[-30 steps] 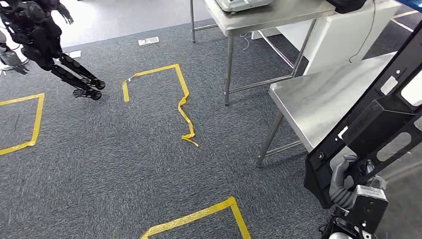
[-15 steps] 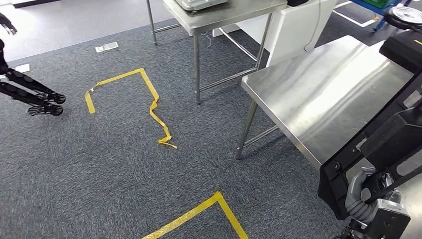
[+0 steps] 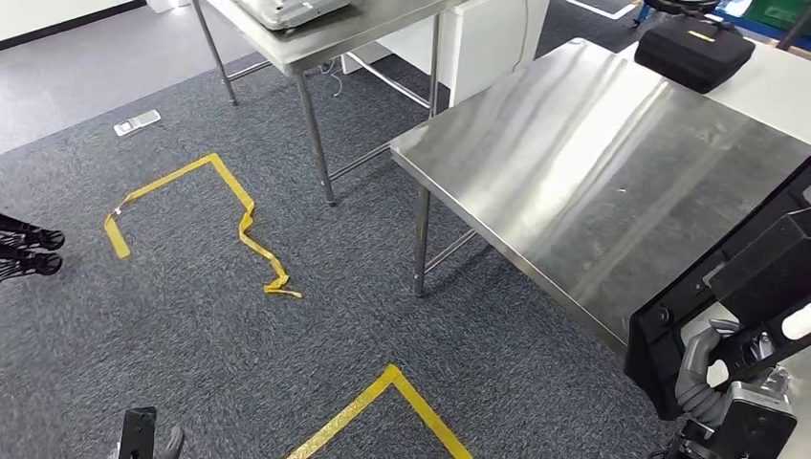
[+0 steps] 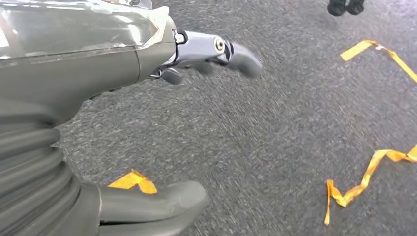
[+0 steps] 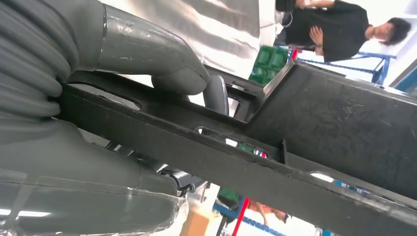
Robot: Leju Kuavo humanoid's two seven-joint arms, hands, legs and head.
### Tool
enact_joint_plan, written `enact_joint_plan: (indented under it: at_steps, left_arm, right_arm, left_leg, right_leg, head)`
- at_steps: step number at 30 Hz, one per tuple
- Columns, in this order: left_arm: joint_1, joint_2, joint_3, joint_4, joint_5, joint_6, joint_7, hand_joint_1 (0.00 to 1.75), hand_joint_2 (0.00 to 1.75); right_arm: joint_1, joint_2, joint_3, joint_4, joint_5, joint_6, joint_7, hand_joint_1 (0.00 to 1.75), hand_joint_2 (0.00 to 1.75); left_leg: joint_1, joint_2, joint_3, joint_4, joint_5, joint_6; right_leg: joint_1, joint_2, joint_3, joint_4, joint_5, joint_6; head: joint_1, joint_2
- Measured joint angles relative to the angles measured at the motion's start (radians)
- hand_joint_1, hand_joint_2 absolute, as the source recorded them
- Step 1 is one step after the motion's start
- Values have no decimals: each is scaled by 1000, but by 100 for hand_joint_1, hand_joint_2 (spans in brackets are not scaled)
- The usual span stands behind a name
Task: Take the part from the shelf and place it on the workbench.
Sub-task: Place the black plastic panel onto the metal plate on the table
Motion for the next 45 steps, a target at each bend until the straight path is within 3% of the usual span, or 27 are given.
enact_joint_plan:
  at_steps: [2,3,5,7,9,11,13,15,17,18,19,21,22,24,26,28,30,32,33,34,35,37,38,40,41,43,45]
  left_arm:
    - [4,1,-1,-3,11,10,-7,0,175]
    - [6,2,-1,-5,14,12,-8,0,175]
    - [6,5,-1,-11,16,12,-6,0,175]
    - [6,13,-2,-16,17,2,2,0,175]
    - [5,20,-6,-20,14,-18,9,0,175]
    - [-3,22,-13,-28,15,-44,11,0,175]
    - [-15,20,-19,-40,18,-61,11,0,175]
    - [-22,18,-21,-47,22,-66,12,0,175]
    - [-21,15,-23,-50,26,-80,9,0,175]
    - [-21,12,-25,-56,29,-98,4,0,175]
    - [-22,8,-30,-66,33,-127,-3,0,175]
    - [-24,-9,-48,-107,43,-206,-22,0,175]
    - [-25,-22,-64,-138,47,-246,-29,0,175]
    - [-25,-53,-110,-219,55,-290,-38,0,175]
    - [-21,-86,-174,-322,72,-285,-39,0,175]
    - [-14,-110,-238,-428,90,-262,-33,0,175]
    - [0,-117,-285,-513,102,-244,-23,0,175]
    - [20,-113,-312,-579,103,-231,-14,0,175]
    - [30,-111,-320,-607,95,-226,-7,0,175]
    - [38,-109,-325,-632,83,-222,3,0,175]
    - [44,-108,-328,-651,70,-221,15,0,175]
    - [49,-109,-329,-673,46,-232,39,0,175]
    - [51,-110,-330,-677,37,-240,45,0,175]
    - [59,-116,-336,-679,22,-257,48,0,175]
    - [62,-120,-341,-679,16,-264,47,0,175]
    - [64,-127,-350,-680,8,-276,46,0,175]
    - [65,-132,-356,-681,1,-293,47,0,175]
  right_arm:
    - [8,0,-2,-4,2,-4,1,175,175]
    - [14,0,-4,-6,3,-5,2,175,175]
    - [24,0,-10,-12,5,-4,3,175,175]
    - [29,1,-17,-20,11,3,3,175,175]
    - [34,4,-25,-28,19,8,3,175,175]
    - [44,7,-31,-35,25,9,3,175,175]
    - [51,9,-39,-40,27,9,4,175,175]
    - [52,11,-45,-43,27,10,5,175,175]
    - [54,13,-48,-43,26,11,5,175,175]
    - [56,13,-49,-43,25,13,5,175,175]
    - [57,14,-51,-43,23,18,4,175,175]
    - [57,14,-53,-44,18,31,-2,175,175]
    - [55,15,-53,-44,15,38,-5,175,175]
    - [48,19,-48,-43,14,47,-12,175,175]
    - [39,22,-37,-43,19,45,-14,175,175]
    - [31,23,-25,-43,27,39,-14,175,175]
    - [25,25,-15,-43,34,34,-12,175,175]
    - [24,28,-9,-43,35,31,-11,175,175]
    - [25,29,-7,-43,35,31,-11,175,175]
    - [27,32,-6,-43,35,32,-9,175,175]
    - [28,35,-6,-43,37,34,-8,175,175]
    - [29,43,-6,-43,41,41,-4,175,175]
    - [29,47,-6,-44,44,45,-2,175,175]
    - [32,53,-6,-44,48,49,-1,175,175]
    - [35,55,-6,-44,49,52,-1,175,175]
    - [39,59,-5,-45,51,55,-1,175,175]
    - [37,62,-5,-46,53,57,-1,175,175]
  left_leg:
    - [2,-18,-59,113,-37,-3]
    - [3,-20,-67,122,-26,-4]
    - [9,-31,-32,34,41,-6]
    - [19,-78,23,-89,94,-8]
    - [19,-102,43,-140,102,-5]
    - [15,-79,46,-148,107,10]
    - [14,-53,50,-158,117,29]
    - [10,-24,50,-163,121,39]
    - [7,7,49,-163,120,40]
    - [7,22,49,-163,119,41]
    - [7,34,49,-163,118,40]
    - [7,56,52,-163,116,35]
    - [5,65,54,-162,113,31]
    - [-1,81,59,-162,108,20]
    - [-1,97,64,-164,106,9]
    - [5,67,55,-140,85,-2]
    - [8,7,11,-43,27,-7]
    - [9,-18,-52,86,-27,-8]
    - [9,-20,-72,118,-30,-8]
    - [9,-21,-75,115,-13,-8]
    - [10,-25,-59,71,22,-6]
    - [14,-63,-1,-63,94,-1]
    - [15,-83,21,-114,112,2]
    - [11,-100,36,-151,115,8]
    - [8,-87,38,-153,117,13]
    - [6,-63,46,-163,125,28]
    - [7,-35,51,-172,130,39]
  right_leg:
    - [2,24,-1,1,1,-4]
    - [2,37,-1,1,1,-4]
    - [1,61,1,4,1,-3]
    - [5,85,-5,12,0,3]
    - [7,109,-19,17,3,18]
    - [3,129,-33,13,11,34]
    - [5,90,-60,51,-6,37]
    - [6,26,-122,171,-57,32]
    - [4,7,-181,291,-97,35]
    - [2,3,-189,307,-98,40]
    - [1,-2,-173,280,-85,49]
    - [-2,-37,-94,137,-37,66]
    - [1,-60,-55,71,-16,68]
    - [7,-84,-22,11,5,56]
    - [8,-63,-25,11,11,40]
    - [-2,-40,-25,6,16,24]
    - [-8,-18,-24,4,19,10]
    - [-6,8,-24,4,18,5]
    - [-5,24,-24,5,18,5]
    - [-5,38,-23,6,18,6]
    - [-5,52,-21,6,18,6]
    - [-3,77,-20,9,17,9]
    - [-2,88,-22,10,18,13]
    - [-2,111,-30,9,22,27]
    - [-4,123,-36,5,25,36]
    - [-6,100,-50,20,20,46]
    - [-3,38,-93,106,-19,42]
  head:
    - [-1,0]
    - [-1,0]
    - [-1,0]
    - [1,0]
    - [2,0]
    - [2,0]
    - [5,0]
    - [10,0]
    - [12,0]
    - [12,0]
    - [12,0]
    - [13,0]
    - [13,0]
    - [12,0]
    - [10,0]
    - [8,0]
    - [4,0]
    - [2,0]
    - [2,0]
    - [2,0]
    - [2,0]
    - [2,0]
    - [2,0]
    - [3,0]
    - [3,0]
    - [3,0]
    - [8,0]
